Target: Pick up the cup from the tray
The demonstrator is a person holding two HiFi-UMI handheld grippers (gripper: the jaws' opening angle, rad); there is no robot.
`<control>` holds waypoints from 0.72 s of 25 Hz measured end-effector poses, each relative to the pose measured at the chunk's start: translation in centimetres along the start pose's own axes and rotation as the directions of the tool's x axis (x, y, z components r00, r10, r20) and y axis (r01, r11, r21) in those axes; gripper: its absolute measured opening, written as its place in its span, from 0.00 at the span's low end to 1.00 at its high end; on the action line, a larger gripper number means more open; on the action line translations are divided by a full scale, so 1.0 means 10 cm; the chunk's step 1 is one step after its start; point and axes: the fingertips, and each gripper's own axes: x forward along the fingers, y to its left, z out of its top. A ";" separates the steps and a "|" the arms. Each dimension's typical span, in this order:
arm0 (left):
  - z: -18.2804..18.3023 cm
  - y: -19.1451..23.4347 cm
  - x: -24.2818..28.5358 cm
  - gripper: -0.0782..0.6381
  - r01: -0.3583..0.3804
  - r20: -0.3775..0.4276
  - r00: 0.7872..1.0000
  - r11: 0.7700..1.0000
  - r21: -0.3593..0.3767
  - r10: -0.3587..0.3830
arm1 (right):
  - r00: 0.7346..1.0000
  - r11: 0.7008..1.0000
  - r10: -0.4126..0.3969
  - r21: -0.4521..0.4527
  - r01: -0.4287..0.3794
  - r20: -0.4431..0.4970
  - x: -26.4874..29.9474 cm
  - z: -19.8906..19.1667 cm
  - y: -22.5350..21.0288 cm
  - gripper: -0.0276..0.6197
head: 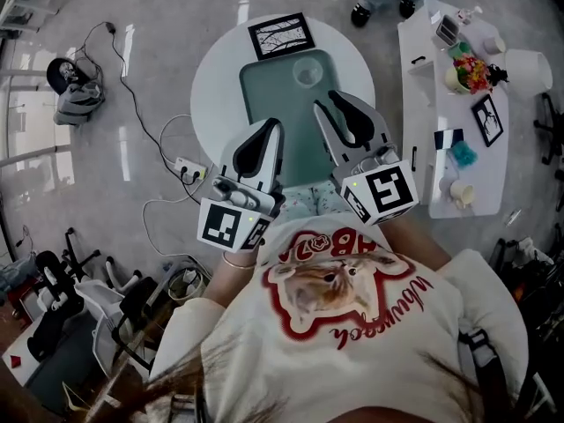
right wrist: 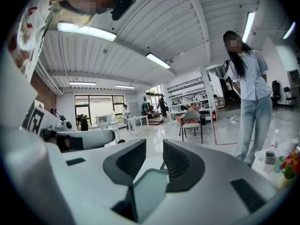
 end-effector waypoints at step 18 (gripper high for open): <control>-0.24 0.16 0.05 0.13 -0.020 -0.033 0.999 0.999 -0.027 0.019 | 0.992 0.997 -0.073 0.027 0.076 -0.098 0.27 -0.61 -0.25 0.41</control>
